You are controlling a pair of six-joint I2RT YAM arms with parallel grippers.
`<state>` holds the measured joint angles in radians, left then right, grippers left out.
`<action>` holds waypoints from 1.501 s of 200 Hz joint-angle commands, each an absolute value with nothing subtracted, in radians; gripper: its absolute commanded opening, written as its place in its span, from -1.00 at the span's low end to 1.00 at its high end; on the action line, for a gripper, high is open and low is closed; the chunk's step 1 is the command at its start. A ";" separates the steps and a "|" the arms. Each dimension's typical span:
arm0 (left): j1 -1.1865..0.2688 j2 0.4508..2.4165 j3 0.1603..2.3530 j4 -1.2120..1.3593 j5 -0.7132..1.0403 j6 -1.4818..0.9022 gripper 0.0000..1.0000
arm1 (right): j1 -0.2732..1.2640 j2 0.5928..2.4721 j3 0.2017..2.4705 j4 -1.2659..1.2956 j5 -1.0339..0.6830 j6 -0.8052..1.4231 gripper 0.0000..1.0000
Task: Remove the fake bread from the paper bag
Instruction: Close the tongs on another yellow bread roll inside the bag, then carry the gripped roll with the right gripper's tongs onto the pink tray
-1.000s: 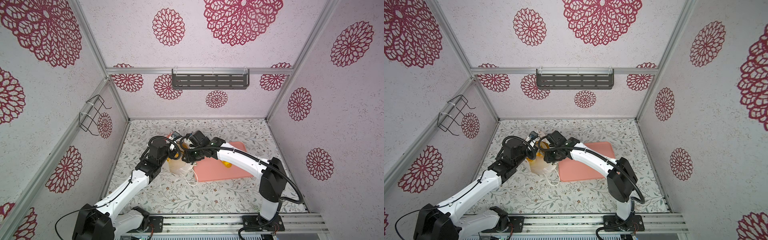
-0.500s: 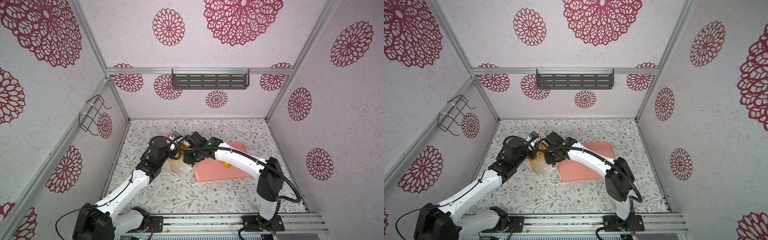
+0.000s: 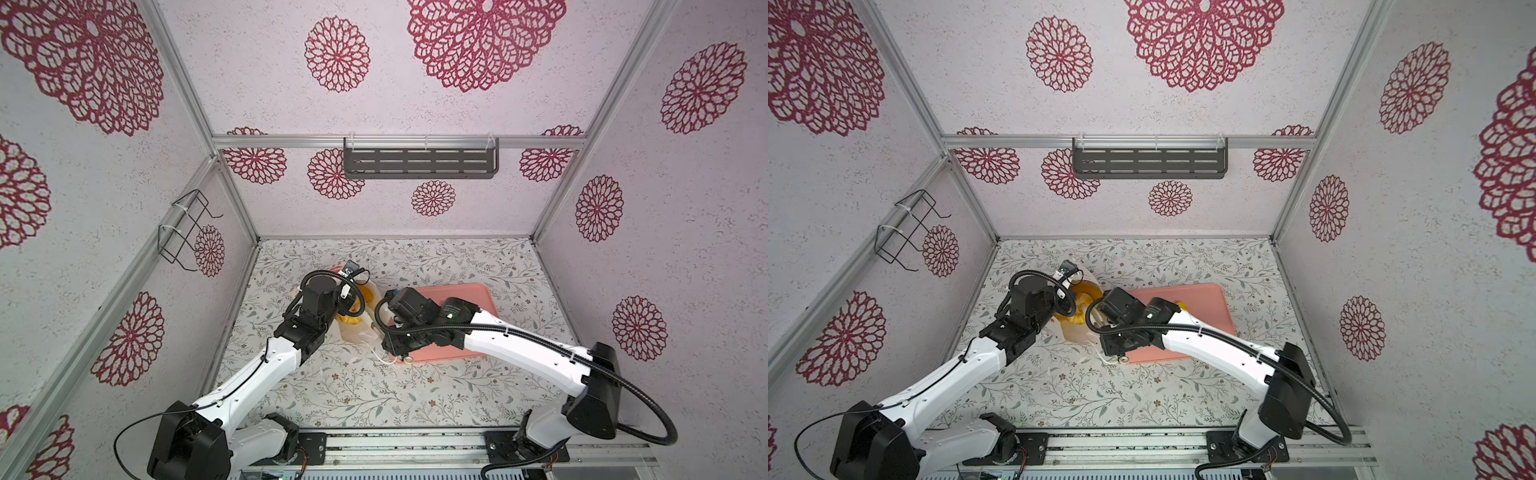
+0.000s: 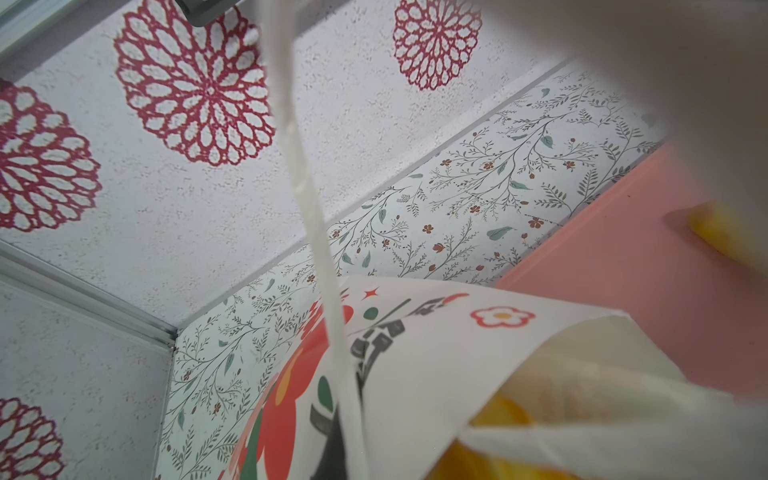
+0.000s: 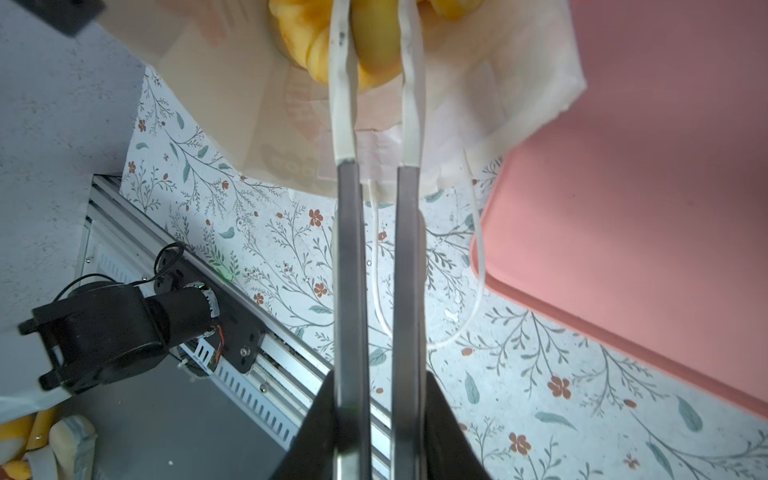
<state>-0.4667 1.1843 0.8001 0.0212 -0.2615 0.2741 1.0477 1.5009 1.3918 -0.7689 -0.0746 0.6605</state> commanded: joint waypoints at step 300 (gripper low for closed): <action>-0.471 1.183 0.843 0.006 -0.249 0.250 -1.00 | 0.198 1.065 0.917 -0.810 -0.244 0.526 -1.00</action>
